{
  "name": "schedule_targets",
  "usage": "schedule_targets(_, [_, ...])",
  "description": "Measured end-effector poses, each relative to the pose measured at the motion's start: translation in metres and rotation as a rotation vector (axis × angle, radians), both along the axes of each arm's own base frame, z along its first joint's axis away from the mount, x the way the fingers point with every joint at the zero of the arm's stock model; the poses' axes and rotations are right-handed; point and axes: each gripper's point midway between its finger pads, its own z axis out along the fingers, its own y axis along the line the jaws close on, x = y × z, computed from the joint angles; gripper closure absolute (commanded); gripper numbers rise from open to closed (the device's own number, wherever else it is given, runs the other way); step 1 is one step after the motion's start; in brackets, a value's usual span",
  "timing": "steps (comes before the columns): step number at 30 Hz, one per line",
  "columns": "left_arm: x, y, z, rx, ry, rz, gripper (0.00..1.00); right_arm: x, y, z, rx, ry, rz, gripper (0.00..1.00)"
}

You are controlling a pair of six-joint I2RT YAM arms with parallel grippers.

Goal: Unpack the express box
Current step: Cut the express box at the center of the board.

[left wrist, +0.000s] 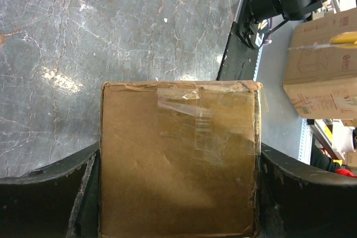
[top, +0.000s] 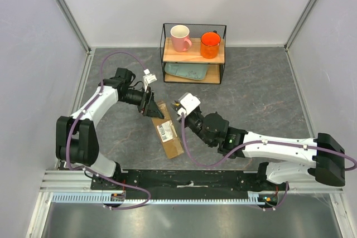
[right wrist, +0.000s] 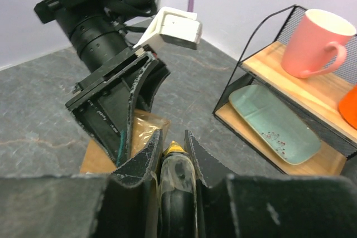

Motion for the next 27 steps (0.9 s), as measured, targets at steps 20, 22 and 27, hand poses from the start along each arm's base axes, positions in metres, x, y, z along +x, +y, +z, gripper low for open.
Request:
schedule_targets(20, [-0.018,0.001,-0.001,-0.018,-0.008,0.025,0.75,-0.015,0.015,0.000,0.137,-0.076,-0.111,1.00])
schedule_targets(22, [-0.018,0.001,-0.001,-0.017,-0.009,0.025,0.75,-0.015,0.015,0.000,0.144,-0.073,-0.110,1.00])
schedule_targets(27, [-0.018,0.002,-0.001,-0.014,-0.008,0.027,0.75,-0.016,0.017,-0.001,0.160,-0.058,-0.103,1.00])
